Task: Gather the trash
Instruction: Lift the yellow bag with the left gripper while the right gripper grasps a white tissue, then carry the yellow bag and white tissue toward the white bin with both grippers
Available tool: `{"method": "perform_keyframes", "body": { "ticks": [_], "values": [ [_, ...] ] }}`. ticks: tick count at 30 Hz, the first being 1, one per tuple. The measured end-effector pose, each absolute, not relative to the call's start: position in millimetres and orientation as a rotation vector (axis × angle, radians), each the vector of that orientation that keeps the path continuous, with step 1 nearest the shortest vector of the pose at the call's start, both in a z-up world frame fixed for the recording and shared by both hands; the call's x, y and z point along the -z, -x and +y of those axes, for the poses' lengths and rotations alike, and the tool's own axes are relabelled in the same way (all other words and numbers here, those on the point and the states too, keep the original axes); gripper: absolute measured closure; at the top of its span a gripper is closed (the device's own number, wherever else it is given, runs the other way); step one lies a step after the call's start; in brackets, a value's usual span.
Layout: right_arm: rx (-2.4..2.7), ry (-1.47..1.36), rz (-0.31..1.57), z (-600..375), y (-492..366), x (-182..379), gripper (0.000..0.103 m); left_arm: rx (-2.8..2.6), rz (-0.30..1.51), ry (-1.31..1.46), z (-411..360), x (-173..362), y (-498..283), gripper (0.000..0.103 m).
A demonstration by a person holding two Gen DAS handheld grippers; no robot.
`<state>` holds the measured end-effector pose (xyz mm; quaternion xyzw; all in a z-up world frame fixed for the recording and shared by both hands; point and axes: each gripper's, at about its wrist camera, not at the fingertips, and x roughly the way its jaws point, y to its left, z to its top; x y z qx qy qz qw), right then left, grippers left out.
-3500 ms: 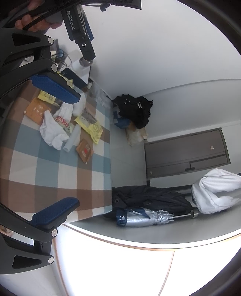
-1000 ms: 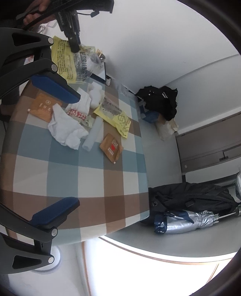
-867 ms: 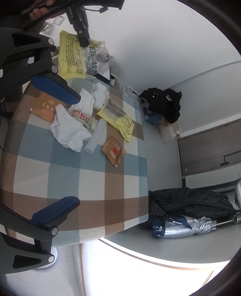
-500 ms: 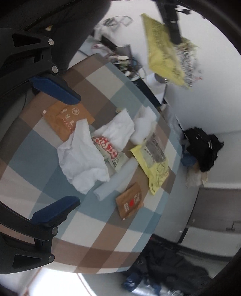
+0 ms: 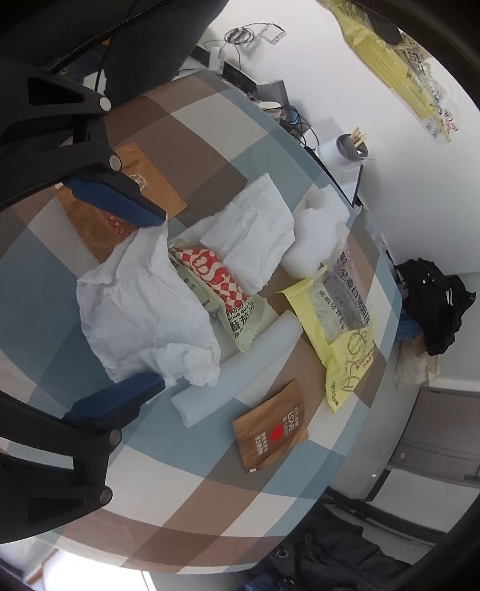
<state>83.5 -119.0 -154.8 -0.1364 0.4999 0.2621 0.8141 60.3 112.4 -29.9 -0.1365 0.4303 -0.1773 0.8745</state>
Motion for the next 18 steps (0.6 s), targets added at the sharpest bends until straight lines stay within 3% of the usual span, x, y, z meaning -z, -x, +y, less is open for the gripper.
{"method": "perform_keyframes", "body": {
  "ticks": [3, 6, 7, 18],
  "values": [
    [-0.556, 0.299, 1.052, -121, -81, 152, 0.050, 0.370, 0.902, 0.287, 112, 30, -61, 0.095],
    [-0.567, 0.279, 1.051, -124, -81, 150, 0.083, 0.367, 0.904, 0.285, 111, 31, -60, 0.095],
    [-0.571, 0.262, 1.056, -126, -80, 149, 0.086, 0.367, 0.905, 0.283, 110, 31, -61, 0.095],
    [-0.606, 0.133, 0.993, -150, -54, 114, 0.093, 0.360, 0.887, 0.237, 89, 29, -55, 0.095]
  ]
}}
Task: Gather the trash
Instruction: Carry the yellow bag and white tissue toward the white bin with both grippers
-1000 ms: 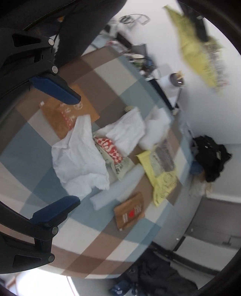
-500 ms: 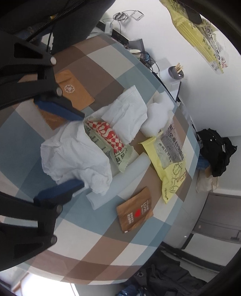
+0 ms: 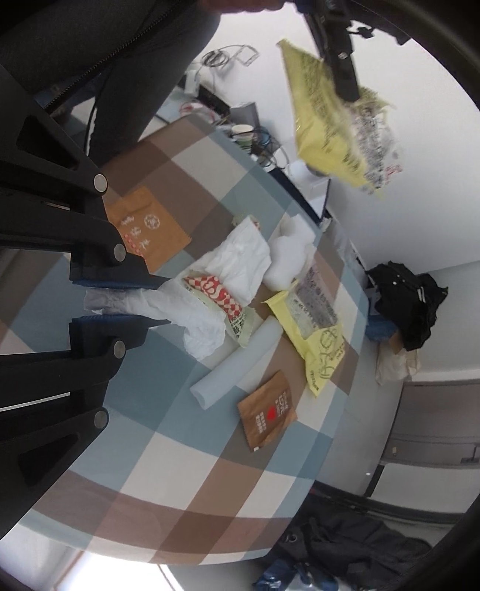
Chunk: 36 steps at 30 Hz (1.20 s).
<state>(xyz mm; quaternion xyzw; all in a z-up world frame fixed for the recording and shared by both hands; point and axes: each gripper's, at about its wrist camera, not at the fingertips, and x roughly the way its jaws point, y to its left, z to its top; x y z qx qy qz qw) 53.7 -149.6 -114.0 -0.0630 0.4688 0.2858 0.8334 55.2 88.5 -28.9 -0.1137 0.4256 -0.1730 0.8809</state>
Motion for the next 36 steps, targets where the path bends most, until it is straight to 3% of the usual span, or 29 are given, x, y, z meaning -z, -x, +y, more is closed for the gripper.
{"method": "perform_keyframes", "body": {
  "ticks": [11, 21, 29, 36],
  "values": [
    [-0.564, -0.025, 0.821, -230, 8, 27, 0.094, 0.431, 0.839, 0.132, 18, -1, -43, 0.095],
    [-0.376, -0.147, 0.676, -354, 58, -26, 0.094, 0.629, 0.819, 0.032, -107, -34, -27, 0.095],
    [-0.158, -0.272, 0.677, -461, 84, -6, 0.094, 0.763, 0.893, -0.053, -215, -12, -32, 0.095],
    [-0.016, -0.420, 0.785, -528, 80, 66, 0.094, 0.843, 1.032, -0.161, -296, 33, -37, 0.095]
  ]
}}
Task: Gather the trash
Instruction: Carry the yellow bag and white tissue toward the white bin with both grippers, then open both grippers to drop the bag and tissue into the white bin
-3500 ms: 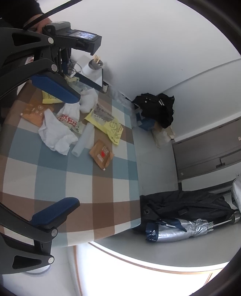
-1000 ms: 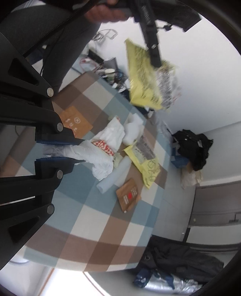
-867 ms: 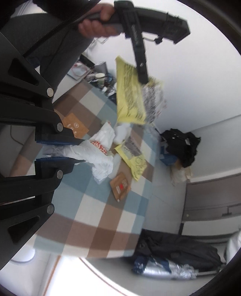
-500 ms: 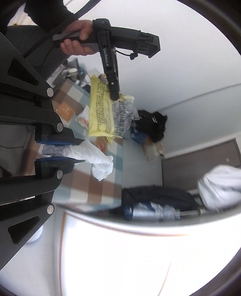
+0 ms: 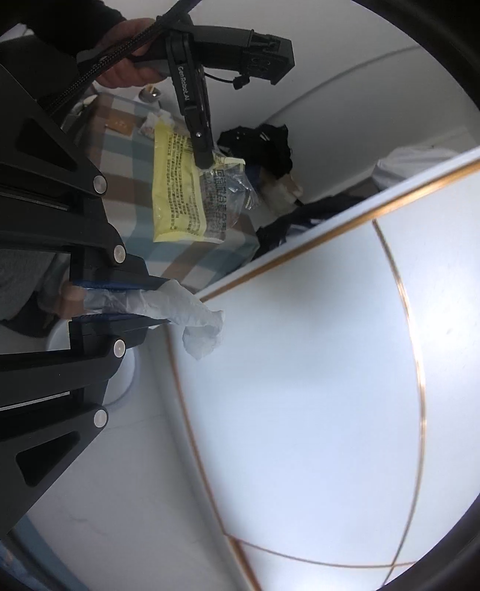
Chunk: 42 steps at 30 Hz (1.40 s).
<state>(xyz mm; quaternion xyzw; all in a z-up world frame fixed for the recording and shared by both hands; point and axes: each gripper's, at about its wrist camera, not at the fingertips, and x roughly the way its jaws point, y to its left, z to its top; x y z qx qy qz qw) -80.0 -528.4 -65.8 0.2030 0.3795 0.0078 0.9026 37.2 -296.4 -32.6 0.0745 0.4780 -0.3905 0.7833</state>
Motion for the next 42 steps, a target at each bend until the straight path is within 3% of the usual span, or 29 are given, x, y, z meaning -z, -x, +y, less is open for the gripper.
{"method": "perform_keyframes", "body": {
  "ticks": [13, 21, 28, 42],
  "values": [
    [0.011, -0.667, 1.044, -546, 29, 240, 0.094, 0.798, 1.280, -0.384, -384, 126, -54, 0.095],
    [-0.001, -0.771, 1.170, -545, 12, 318, 0.089, 0.761, 1.371, -0.435, -410, 154, -64, 0.095],
    [-0.007, -0.822, 1.194, -551, 14, 334, 0.059, 0.752, 1.403, -0.466, -427, 163, -64, 0.095],
    [0.088, -0.850, 1.152, -573, 53, 309, 0.042, 0.742, 1.484, -0.518, -448, 190, -55, 0.094]
  ]
}}
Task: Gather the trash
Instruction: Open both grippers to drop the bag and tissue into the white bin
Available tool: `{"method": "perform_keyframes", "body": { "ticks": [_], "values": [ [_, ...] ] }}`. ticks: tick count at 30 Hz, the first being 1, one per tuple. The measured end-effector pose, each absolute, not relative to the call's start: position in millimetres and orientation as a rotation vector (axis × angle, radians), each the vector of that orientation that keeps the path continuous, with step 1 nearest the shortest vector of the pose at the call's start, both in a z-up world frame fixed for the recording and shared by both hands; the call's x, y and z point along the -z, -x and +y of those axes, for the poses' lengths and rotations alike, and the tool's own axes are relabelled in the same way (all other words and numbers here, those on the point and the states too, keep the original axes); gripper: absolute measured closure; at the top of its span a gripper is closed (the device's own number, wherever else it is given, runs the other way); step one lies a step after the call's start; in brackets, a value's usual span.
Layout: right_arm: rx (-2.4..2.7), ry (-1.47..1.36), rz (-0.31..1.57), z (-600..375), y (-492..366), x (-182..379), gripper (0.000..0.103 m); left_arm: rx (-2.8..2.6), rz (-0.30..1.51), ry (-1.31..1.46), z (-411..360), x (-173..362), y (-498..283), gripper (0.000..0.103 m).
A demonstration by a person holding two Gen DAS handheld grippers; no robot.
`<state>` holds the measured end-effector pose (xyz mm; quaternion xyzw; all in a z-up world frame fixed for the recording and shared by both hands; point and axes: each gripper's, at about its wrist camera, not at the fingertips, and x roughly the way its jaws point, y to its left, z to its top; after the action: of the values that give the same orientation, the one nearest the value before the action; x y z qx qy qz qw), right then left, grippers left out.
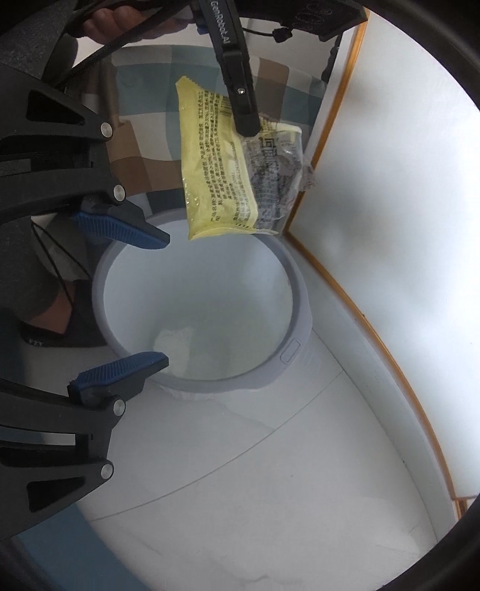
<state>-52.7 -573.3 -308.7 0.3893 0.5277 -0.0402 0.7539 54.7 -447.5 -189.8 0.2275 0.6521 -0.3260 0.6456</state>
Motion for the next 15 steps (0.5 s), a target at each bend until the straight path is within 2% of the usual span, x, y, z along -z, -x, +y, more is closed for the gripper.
{"method": "perform_keyframes", "body": {
  "ticks": [4, 6, 10, 12, 15],
  "values": [
    [0.133, -0.848, 1.114, -587, 64, 298, 0.039, 0.736, 1.534, -0.528, -453, 200, -52, 0.093],
    [0.155, -0.850, 1.090, -592, 69, 289, 0.036, 0.727, 1.562, -0.530, -455, 206, -52, 0.082],
    [0.175, -0.858, 1.058, -602, 74, 280, 0.032, 0.729, 1.580, -0.525, -455, 211, -52, 0.069],
    [0.178, -0.860, 1.059, -603, 75, 279, 0.030, 0.726, 1.571, -0.528, -455, 210, -51, 0.057],
    [0.176, -0.859, 1.066, -598, 73, 281, 0.029, 0.741, 1.549, -0.513, -452, 204, -50, 0.056]
  ]
}}
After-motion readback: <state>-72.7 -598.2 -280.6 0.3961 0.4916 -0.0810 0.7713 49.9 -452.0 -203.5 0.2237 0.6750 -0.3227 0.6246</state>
